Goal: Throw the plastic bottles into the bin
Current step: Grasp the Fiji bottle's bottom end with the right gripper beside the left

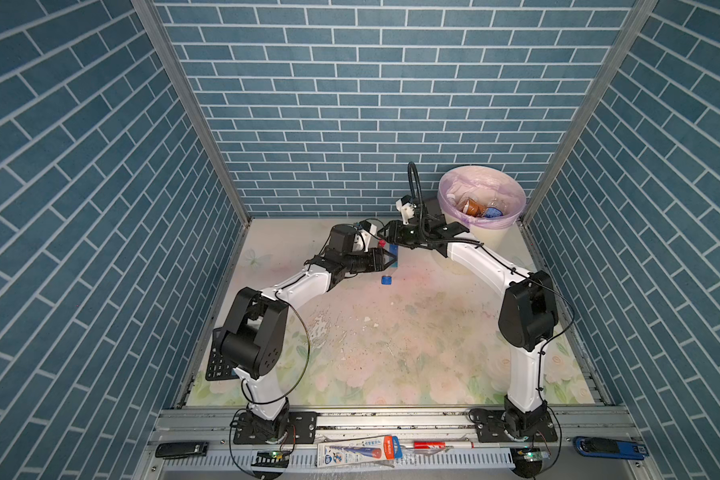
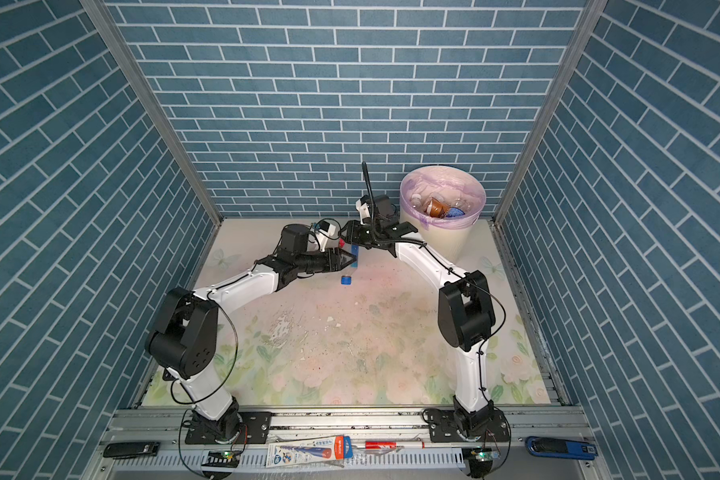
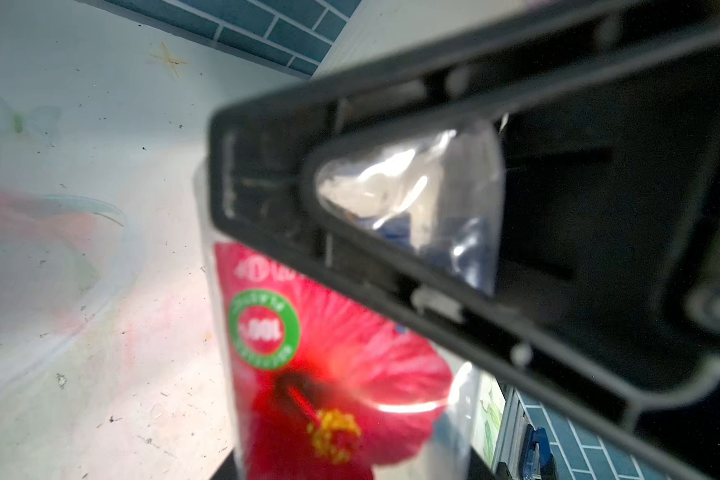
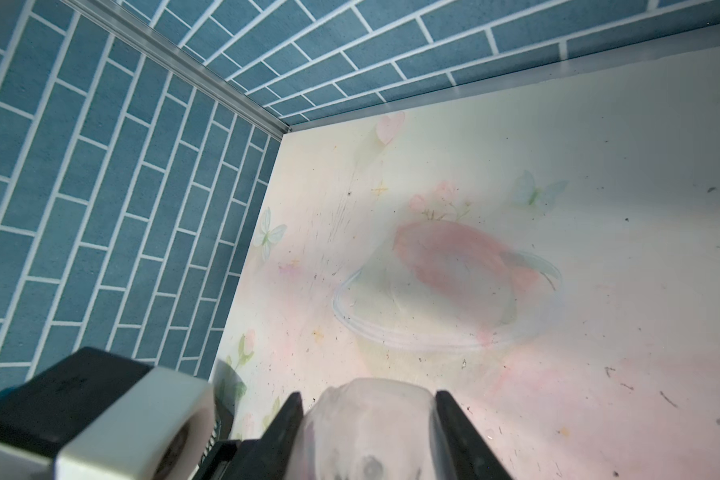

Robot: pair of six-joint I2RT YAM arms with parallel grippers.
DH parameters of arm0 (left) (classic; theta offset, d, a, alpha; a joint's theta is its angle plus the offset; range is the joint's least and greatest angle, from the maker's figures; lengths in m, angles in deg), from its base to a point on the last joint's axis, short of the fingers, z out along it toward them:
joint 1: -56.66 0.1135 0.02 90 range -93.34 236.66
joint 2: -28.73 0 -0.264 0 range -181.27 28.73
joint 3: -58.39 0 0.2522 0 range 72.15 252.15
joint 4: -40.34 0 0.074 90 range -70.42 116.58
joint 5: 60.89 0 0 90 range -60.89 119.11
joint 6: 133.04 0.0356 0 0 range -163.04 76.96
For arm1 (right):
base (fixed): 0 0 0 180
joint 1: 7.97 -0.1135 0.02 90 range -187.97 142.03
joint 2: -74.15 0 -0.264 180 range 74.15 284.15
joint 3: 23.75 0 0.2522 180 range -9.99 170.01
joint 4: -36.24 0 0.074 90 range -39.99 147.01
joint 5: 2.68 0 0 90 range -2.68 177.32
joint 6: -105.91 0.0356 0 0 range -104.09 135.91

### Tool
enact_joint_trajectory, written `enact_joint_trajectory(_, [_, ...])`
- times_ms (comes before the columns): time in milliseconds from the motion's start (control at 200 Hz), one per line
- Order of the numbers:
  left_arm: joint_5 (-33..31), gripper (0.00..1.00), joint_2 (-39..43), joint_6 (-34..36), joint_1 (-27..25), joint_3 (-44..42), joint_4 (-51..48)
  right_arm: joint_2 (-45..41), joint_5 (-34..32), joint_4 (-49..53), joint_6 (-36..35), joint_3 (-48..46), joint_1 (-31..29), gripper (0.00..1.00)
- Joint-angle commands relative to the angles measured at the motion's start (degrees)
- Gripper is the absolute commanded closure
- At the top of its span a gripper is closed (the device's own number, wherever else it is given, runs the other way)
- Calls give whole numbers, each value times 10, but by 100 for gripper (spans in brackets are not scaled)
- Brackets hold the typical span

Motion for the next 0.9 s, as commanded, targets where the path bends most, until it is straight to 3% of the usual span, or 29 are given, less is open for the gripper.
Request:
enact_joint_trajectory(0, [-20, 40, 26, 5, 13, 8, 5, -28, -33, -2, 14, -23, 22, 60])
enact_joint_trajectory(270, [-18, 34, 22, 3, 5, 2, 12, -33, -39, -19, 37, -20, 21, 65])
enact_joint_trajectory(895, [-15, 19, -12, -20, -18, 0, 52, -39, -23, -53, 81, -21, 20, 67])
